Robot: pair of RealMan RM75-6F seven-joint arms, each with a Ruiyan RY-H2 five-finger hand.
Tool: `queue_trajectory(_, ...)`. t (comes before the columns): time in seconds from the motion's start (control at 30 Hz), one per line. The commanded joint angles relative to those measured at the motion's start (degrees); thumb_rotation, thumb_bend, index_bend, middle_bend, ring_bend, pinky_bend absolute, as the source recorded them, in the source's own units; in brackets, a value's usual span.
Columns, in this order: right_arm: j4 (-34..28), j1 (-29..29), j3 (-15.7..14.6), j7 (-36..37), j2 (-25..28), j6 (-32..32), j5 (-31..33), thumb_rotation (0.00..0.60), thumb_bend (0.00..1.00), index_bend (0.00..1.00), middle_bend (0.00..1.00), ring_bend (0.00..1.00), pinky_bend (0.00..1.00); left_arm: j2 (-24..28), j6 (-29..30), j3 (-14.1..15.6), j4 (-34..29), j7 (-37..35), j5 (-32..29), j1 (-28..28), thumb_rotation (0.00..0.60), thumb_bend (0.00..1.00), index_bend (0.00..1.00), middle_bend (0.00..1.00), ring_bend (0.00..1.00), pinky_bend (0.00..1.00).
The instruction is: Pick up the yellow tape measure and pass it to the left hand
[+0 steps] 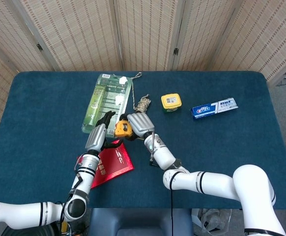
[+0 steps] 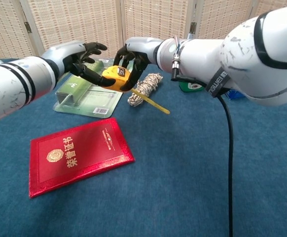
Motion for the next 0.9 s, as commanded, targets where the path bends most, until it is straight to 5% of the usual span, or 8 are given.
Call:
queue_trajectory(0.03,-0.12,-0.04,-0.18,0.17,0.1,0.0,-0.2,0.6,0.3,0.63,0.54,0.45,0.21,-0.16,-0.09,-0.01,0.37,0.11,-0.42,-0.12,0.6,0.31,0.0,0.0,0.0,0.0)
queue_trajectory(0.9,-0.82,-0.28,-1.63,1.54,1.25,-0.25,-1.0,0.6,0.3,0.63,0.54,0.46,0.21,1.6,-0.76,0.72,3.07,0.78,-1.75,0.58,0.6,0.32,0.0,0.0,0.0,0.0)
